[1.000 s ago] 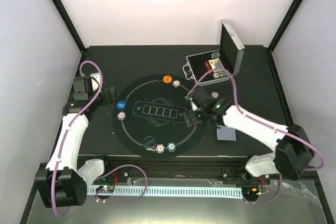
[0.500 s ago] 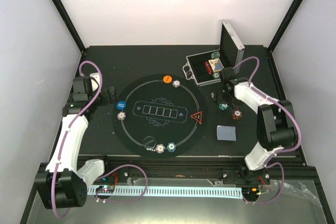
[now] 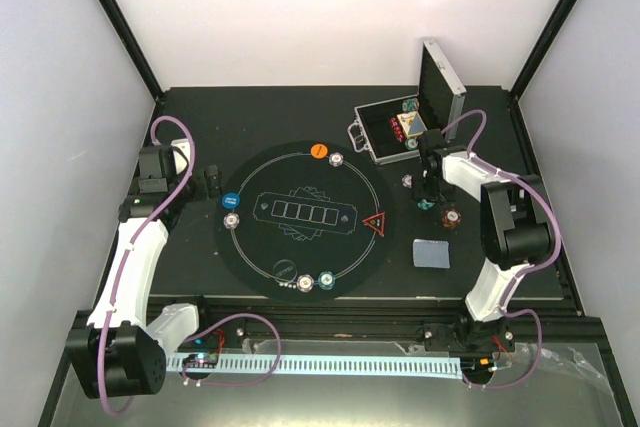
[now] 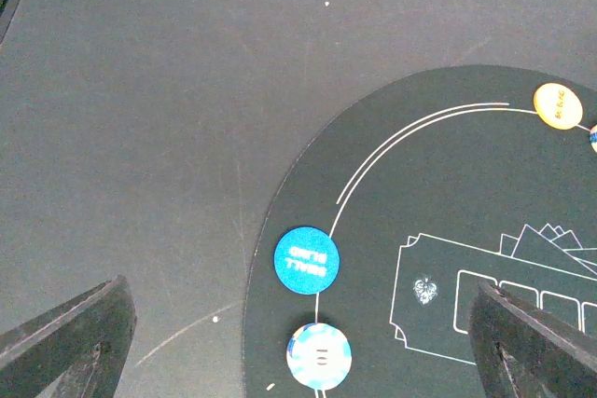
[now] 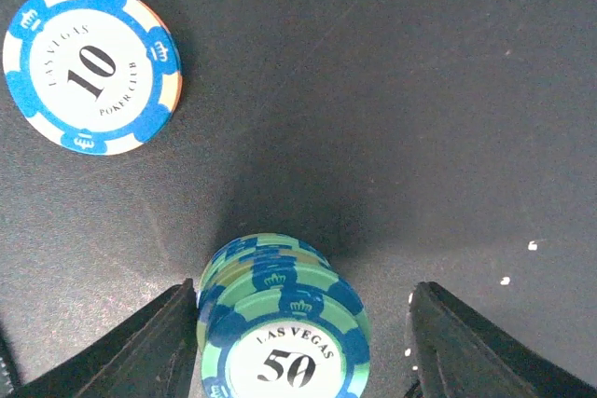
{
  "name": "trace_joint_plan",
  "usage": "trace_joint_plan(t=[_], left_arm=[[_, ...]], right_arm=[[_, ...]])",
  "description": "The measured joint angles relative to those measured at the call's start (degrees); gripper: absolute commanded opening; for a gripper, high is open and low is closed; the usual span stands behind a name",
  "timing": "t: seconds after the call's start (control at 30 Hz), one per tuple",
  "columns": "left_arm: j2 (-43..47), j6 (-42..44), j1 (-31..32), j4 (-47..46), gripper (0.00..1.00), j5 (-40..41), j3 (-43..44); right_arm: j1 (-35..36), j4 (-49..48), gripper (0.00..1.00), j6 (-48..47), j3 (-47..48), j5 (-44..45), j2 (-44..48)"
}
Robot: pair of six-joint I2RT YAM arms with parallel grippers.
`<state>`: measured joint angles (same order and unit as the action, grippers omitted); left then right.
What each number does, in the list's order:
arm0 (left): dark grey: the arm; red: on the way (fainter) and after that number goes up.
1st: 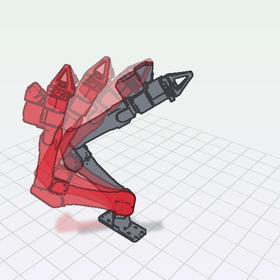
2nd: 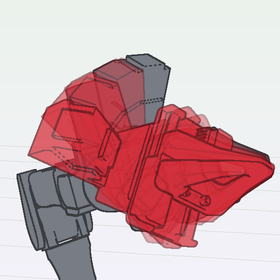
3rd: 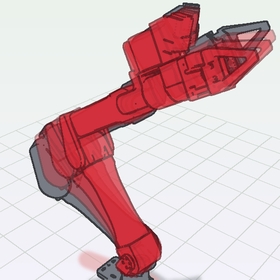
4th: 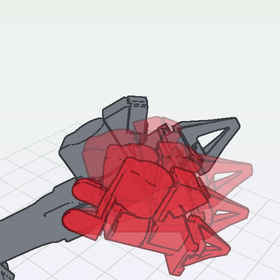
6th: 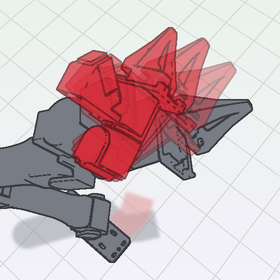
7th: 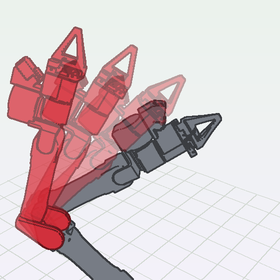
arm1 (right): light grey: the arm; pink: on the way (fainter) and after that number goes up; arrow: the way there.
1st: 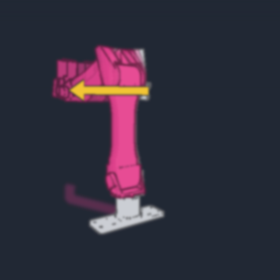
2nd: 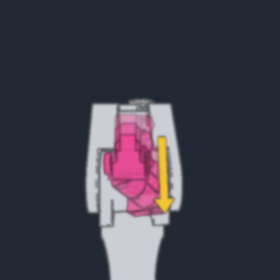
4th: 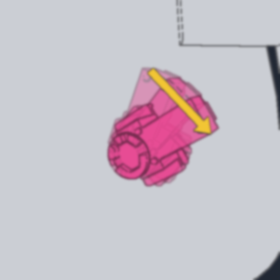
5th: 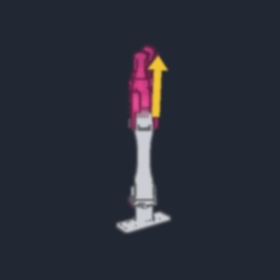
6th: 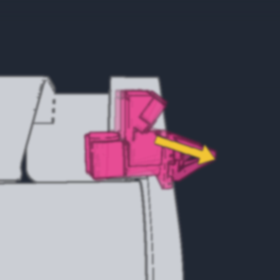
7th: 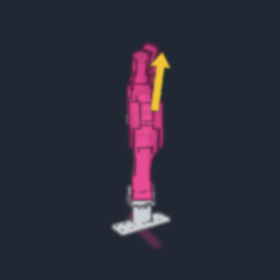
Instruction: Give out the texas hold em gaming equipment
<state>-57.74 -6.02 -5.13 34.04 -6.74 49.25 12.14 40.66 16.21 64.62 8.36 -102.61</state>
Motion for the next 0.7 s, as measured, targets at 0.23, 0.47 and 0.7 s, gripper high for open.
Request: trace_joint_plan(t=[0.23,0.47,0.7], left_arm=[[0.0,0.0,0.0,-0.02,0.99,0.0,0.0],[-0.02,0.0,0.0,-0.02,0.99,0.0,0.0],[-0.02,0.0,0.0,-0.02,0.99,0.0,0.0]], right_arm=[[0.0,-0.24,0.5,-0.72,0.39,-0.98,-1.29],[0.0,-0.39,0.41,-0.87,0.5,-1.84,-1.6],[0.0,-0.26,0.4,-0.94,0.63,-1.95,-1.6]])
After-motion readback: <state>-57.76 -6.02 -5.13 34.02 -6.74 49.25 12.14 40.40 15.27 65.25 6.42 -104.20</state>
